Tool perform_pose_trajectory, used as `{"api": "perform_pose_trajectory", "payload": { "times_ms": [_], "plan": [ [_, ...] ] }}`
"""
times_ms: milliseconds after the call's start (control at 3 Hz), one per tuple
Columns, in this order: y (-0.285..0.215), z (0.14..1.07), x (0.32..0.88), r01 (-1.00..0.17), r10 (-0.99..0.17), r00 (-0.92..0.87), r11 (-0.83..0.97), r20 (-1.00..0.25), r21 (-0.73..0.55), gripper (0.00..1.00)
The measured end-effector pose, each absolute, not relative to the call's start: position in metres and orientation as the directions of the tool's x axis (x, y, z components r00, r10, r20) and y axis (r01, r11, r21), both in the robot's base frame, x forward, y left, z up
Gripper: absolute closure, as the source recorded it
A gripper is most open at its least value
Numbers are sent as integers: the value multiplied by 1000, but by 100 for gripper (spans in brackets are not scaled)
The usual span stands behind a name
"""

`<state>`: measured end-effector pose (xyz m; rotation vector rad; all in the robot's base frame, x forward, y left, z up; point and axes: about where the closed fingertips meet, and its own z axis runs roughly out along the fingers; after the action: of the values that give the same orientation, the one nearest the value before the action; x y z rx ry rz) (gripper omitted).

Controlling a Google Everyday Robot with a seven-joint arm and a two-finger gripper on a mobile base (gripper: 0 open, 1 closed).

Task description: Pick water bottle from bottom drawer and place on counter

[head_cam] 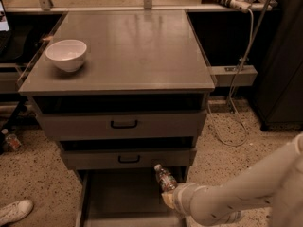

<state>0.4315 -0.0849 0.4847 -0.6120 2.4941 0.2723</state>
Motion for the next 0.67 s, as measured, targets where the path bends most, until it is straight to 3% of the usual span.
{"api": "perform_pose_trajectory", "payload": {
  "times_ms": [667],
  "plan": [
    [-93,530,435,-479,-356,-706,876,-612,44,100]
  ]
}}
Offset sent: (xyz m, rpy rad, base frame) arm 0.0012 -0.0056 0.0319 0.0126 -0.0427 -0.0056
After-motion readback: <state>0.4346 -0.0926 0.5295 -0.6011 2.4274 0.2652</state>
